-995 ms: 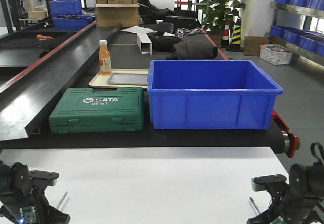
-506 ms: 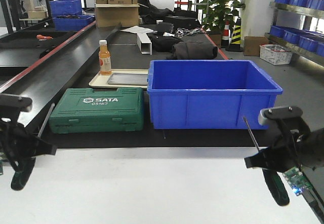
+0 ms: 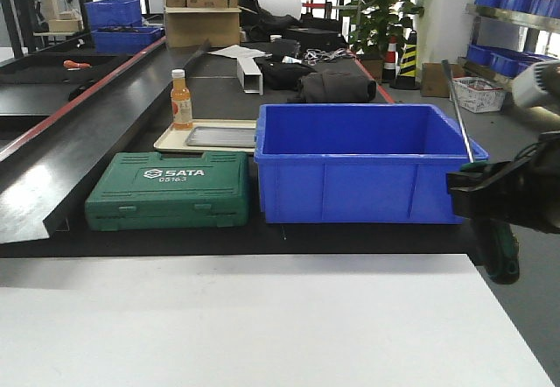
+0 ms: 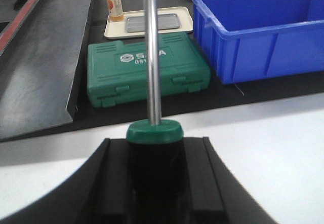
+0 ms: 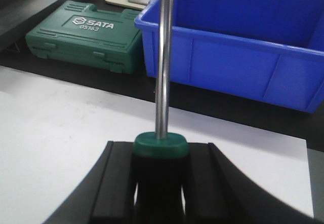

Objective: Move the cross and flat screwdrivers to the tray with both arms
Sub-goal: 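Lift both screwdrivers upright off the table with both grippers, then drive the base away from the table holding both screwdrivers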

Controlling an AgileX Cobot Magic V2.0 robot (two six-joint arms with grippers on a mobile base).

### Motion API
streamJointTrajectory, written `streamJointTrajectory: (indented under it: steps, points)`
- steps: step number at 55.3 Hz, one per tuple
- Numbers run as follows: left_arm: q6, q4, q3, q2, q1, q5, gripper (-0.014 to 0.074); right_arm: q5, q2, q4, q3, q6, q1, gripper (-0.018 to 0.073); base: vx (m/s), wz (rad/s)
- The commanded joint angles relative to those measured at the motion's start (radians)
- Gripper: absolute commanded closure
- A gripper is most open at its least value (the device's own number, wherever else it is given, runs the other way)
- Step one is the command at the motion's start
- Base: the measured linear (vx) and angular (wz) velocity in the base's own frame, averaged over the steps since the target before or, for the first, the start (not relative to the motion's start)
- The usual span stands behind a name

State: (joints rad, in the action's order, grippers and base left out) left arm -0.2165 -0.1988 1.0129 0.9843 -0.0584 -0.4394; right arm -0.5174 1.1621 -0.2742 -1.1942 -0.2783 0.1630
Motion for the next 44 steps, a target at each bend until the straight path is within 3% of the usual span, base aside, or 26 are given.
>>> streamJointTrajectory:
  steps: [1,9,14,44]
  points:
    - [-0.003,-0.03,-0.053,-0.096,-0.003,0.106,0.0596,0.099,-0.108,0.002,0.054,0.021,-0.002,0.0568,0.0,0.0]
    - [-0.003,-0.048,-0.096,-0.166,-0.003,0.095,0.0596,0.245,-0.263,0.002,0.278,0.015,-0.002,0.0568,0.0,0.0]
    - [-0.003,-0.048,-0.098,-0.174,-0.003,0.056,0.0596,0.28,-0.316,0.003,0.336,0.015,-0.005,0.0567,0.0,0.0]
    - [-0.003,-0.044,-0.098,-0.174,-0.003,0.03,0.0596,0.27,-0.361,0.003,0.348,0.013,-0.005,0.0567,0.0,0.0]
